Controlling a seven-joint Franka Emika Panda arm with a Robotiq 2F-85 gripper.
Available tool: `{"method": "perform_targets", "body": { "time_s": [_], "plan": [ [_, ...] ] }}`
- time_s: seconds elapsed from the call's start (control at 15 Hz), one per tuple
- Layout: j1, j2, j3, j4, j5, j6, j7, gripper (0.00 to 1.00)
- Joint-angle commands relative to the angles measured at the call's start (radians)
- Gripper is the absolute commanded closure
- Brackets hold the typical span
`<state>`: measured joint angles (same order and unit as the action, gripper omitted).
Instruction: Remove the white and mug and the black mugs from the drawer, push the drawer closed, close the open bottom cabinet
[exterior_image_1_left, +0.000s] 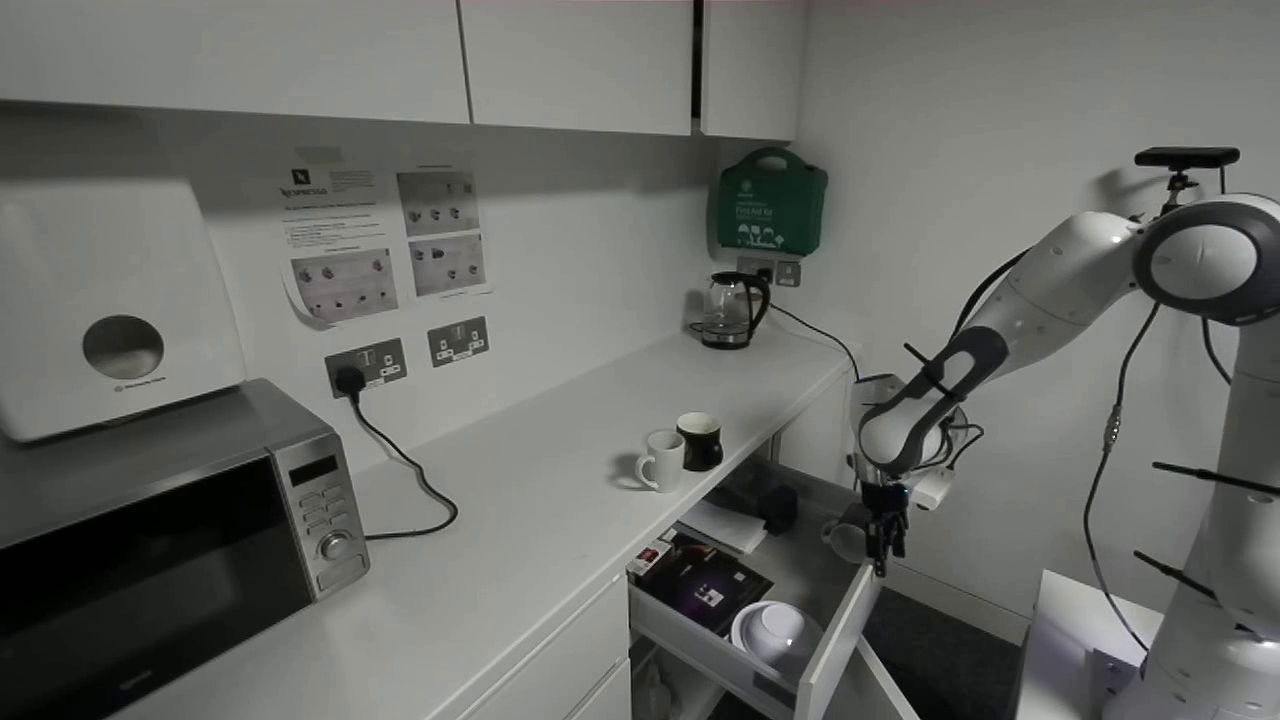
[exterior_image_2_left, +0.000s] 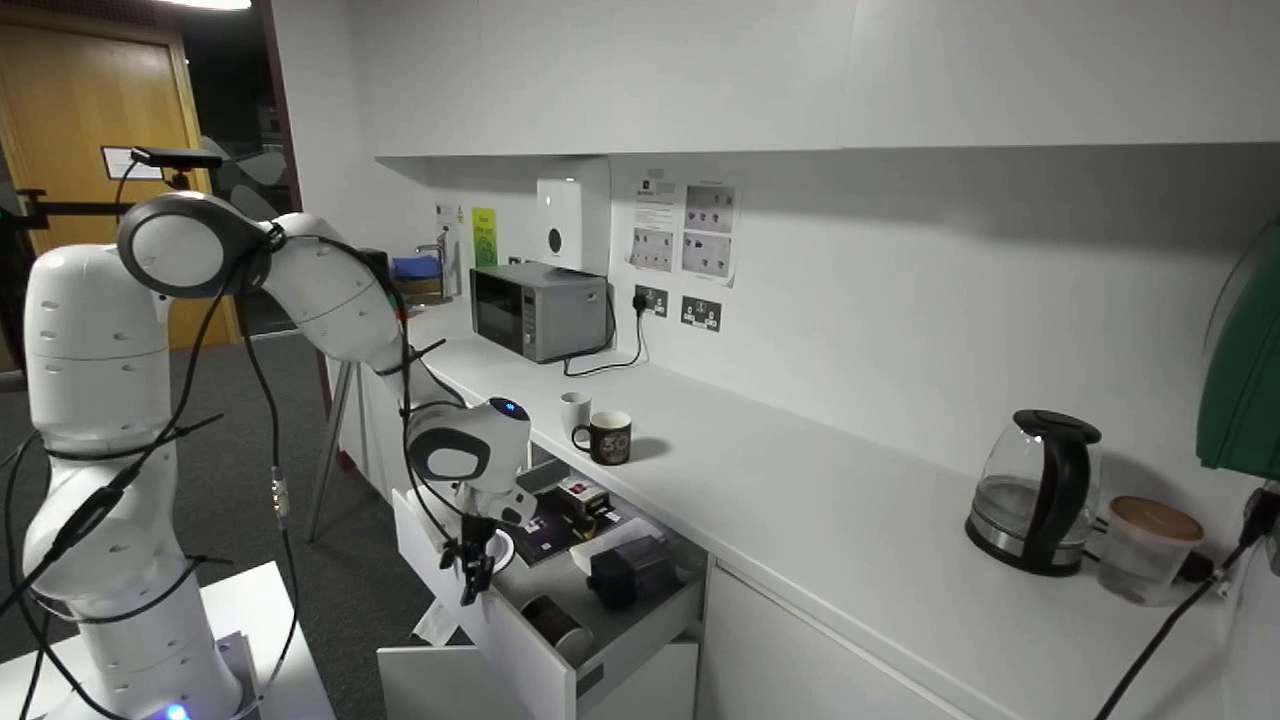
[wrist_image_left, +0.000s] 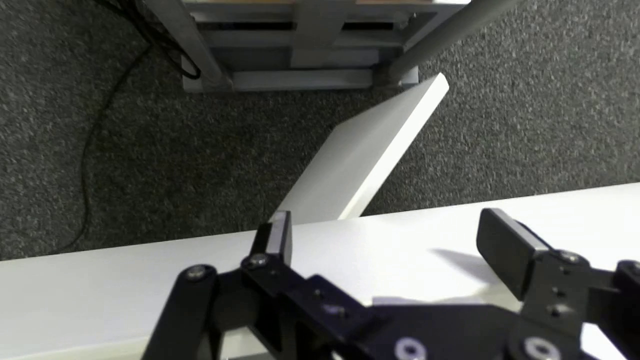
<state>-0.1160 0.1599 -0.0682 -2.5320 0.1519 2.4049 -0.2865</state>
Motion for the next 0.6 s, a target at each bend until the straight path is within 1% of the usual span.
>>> {"method": "perform_targets", "body": {
  "time_s": [0.0,0.13,0.27,0.53],
  "plan": [
    [-0.024,0.095,0.059,0.056,0.189,0.167,-0.133,0.0],
    [-0.04,0.132,0.1,0.084,0.264,0.231,-0.185,0.0],
    [-0.06,0.158,0.134,0.111,0.306,0.265,-0.216,0.0],
    [-0.093,0.194,0.179,0.149,0.332,0.294,-0.238,0.0]
  ]
}}
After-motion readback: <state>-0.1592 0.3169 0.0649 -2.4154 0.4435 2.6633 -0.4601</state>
